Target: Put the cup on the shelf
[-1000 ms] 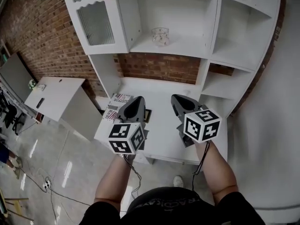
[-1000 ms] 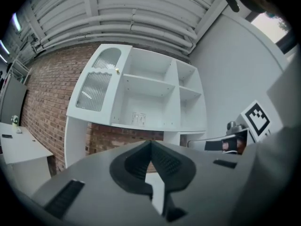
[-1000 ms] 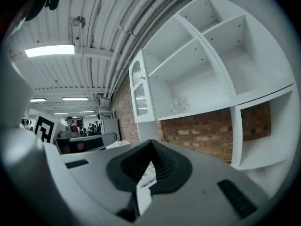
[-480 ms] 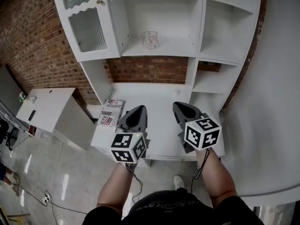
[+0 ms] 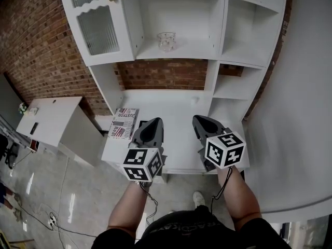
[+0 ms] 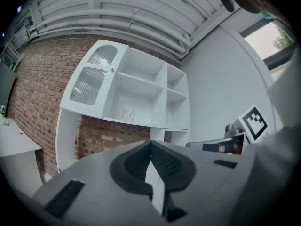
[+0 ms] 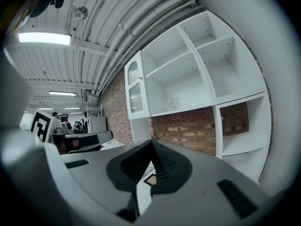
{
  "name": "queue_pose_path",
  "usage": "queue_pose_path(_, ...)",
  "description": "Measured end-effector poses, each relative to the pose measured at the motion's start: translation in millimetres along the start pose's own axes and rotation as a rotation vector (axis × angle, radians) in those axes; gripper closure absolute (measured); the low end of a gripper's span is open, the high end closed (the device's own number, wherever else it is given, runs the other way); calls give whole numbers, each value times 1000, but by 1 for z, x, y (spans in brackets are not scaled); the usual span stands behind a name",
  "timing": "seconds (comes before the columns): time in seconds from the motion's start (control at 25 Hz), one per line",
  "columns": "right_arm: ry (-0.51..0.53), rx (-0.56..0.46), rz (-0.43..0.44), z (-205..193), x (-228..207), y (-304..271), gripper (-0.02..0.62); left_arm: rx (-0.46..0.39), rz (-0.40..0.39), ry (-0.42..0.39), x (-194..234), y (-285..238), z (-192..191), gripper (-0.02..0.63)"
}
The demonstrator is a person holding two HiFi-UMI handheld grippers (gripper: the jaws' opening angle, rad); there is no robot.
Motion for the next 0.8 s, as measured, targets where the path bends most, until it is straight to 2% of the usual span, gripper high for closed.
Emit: queue_pose_path(0.8,7,-6,-8,2,11,12,595,3,-18,5,-7,11,-2,601)
Point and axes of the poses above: the fingertips, and each gripper's own axes: y backward along the fingers, x to its left, z out of its top, the point moved 10 cm from there along y, backward along the fingers, and after that the axes turned 2 degrees about z, right-handed, at the moved point
